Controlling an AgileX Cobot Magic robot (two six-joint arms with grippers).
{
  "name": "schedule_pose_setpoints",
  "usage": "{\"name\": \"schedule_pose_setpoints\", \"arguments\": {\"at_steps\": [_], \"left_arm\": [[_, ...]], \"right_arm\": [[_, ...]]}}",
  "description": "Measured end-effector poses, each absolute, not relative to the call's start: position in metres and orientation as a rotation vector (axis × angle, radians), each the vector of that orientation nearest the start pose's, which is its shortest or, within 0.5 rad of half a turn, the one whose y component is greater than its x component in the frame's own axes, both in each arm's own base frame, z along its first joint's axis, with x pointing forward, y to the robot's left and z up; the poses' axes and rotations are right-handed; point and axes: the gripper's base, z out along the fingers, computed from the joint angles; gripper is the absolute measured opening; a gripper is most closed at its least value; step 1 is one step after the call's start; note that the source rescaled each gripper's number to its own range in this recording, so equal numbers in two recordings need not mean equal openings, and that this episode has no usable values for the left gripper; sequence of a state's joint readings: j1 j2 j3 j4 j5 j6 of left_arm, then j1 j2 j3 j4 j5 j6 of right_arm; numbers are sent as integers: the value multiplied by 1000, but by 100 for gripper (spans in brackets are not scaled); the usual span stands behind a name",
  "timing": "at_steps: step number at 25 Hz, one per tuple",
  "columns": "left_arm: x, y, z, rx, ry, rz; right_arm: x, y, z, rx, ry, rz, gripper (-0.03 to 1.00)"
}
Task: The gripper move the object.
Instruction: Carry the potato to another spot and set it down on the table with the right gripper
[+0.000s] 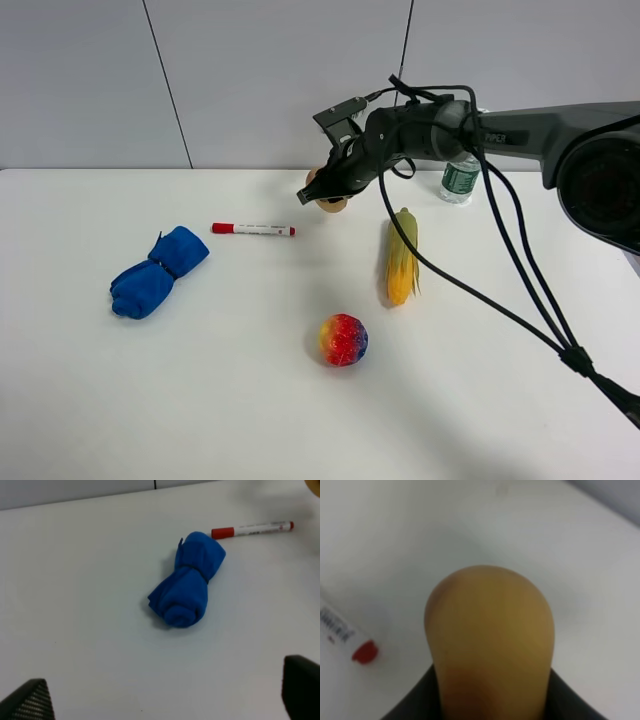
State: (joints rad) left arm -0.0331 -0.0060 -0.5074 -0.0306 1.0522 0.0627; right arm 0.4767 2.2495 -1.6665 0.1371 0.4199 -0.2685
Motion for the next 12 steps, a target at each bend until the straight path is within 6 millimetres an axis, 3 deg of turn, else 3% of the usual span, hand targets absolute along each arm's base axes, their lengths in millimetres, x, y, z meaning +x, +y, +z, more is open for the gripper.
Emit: {"name": "schedule_pose_setpoints", "arguments": {"at_steps": [12], "left_arm": [[-6,-2,280,99,2020,-17]], "right_arm": [[419,223,135,-895,2586,178,0]]}}
